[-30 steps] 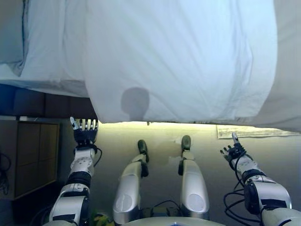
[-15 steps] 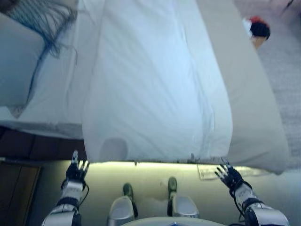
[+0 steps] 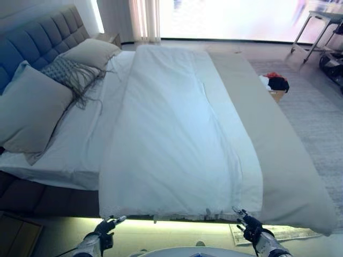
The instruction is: Make the bed neatly
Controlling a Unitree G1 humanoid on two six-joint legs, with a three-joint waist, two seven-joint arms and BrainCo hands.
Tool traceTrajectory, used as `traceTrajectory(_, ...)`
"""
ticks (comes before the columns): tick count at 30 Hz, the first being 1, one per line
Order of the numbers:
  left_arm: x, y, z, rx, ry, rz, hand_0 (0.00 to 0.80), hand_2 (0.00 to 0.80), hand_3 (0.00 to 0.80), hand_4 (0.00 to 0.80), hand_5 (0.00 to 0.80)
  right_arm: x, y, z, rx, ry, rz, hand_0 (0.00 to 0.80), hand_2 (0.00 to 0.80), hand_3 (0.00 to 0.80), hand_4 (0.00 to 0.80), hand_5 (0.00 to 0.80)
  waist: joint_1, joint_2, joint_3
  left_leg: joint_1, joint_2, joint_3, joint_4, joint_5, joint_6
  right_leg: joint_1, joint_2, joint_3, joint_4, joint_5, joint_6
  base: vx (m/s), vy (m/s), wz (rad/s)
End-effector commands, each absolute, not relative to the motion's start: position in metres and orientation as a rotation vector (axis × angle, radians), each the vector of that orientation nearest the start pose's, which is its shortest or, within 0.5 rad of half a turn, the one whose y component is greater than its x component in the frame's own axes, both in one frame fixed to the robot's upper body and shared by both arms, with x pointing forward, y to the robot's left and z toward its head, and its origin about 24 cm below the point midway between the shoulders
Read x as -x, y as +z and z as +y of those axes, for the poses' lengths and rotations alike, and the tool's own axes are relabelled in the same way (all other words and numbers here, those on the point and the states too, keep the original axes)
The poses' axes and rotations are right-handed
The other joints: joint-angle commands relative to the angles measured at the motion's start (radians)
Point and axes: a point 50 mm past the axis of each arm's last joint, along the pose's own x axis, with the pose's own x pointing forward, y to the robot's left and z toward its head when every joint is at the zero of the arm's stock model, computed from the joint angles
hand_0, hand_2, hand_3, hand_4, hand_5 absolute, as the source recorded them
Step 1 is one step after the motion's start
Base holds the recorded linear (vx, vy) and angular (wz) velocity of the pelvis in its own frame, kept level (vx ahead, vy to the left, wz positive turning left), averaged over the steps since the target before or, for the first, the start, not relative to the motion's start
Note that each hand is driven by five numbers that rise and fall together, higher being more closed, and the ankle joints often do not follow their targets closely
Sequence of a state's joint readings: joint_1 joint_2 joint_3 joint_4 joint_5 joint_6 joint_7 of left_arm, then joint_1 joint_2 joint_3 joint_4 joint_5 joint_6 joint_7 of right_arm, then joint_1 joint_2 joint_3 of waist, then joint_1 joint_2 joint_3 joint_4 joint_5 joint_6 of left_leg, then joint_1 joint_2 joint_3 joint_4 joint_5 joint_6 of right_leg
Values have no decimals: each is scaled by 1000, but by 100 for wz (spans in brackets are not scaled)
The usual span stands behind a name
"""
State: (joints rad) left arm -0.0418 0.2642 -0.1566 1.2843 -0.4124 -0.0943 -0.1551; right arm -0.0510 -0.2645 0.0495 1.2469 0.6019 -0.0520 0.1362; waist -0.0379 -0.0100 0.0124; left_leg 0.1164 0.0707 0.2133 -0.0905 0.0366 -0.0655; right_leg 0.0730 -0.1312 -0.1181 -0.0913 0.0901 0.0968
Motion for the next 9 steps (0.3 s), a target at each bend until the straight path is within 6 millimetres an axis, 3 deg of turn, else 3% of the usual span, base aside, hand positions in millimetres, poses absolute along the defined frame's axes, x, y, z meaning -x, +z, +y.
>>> traceTrajectory(1,-112,-159,223,89,110,1126,0,0,0,0,0,-117,-155,-237,-362,-404,1084,0,0,0,0,0,8,-11,33,22,6,-64,15,2,-9,44,50,1,4,-1,-21,51,-11,12)
traceTrajectory(5,-102,-165,205,123,56,1166,0,0,0,0,0,-97,-164,-227,-386,-434,1175,0,0,0,0,0,18,-9,26,34,-3,-85,12,-5,-5,59,47,-7,4,-4,-19,52,-6,14)
traceTrajectory(9,-102,-165,201,144,54,1152,0,0,0,0,0,-92,-166,-222,-403,-417,1187,0,0,0,0,0,21,-6,23,40,-10,-95,6,-9,-3,65,42,-14,4,-4,-13,40,10,6)
